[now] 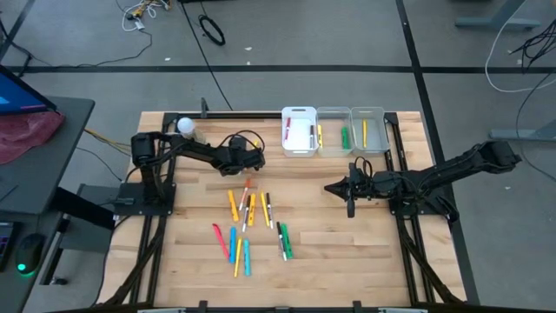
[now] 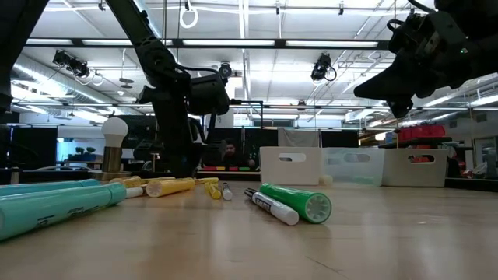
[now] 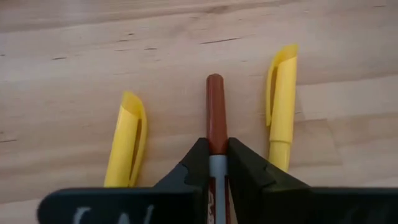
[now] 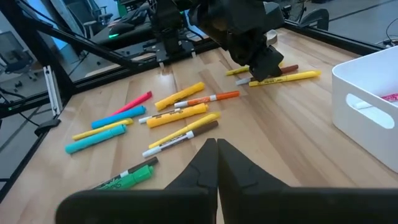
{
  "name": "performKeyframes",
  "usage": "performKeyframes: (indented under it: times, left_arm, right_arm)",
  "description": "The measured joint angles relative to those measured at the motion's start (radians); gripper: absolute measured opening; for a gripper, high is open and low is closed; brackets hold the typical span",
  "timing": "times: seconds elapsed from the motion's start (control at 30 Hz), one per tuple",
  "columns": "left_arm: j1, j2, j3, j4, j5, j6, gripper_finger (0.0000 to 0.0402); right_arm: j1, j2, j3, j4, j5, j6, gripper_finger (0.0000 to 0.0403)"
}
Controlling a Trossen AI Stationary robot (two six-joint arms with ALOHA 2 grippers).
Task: Pick & Place Markers
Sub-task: Put the light brown marker pen into the white bin
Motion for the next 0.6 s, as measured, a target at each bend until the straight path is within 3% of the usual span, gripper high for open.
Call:
performKeyframes:
  times: [0.2, 0.43, 0.6]
  left_arm:
    - [-0.007, -0.026, 0.005, -0.017, 0.002, 0.045, 0.0041]
    - [-0.01, -0.138, 0.069, -0.061, -0.012, 0.142, 0.004]
    - [-0.023, -0.191, 0.158, 0.119, 0.076, 0.287, 0.0041]
  right_arm:
    - [0.0, 0.0, 0.0, 0.0, 0.0, 0.0, 0.0002]
    - [-0.001, 0.0, 0.0, -0.001, 0.0, 0.0, 0.0002]
    - [-0.001, 0.0, 0.0, -0.002, 0.002, -0.006, 0.0002]
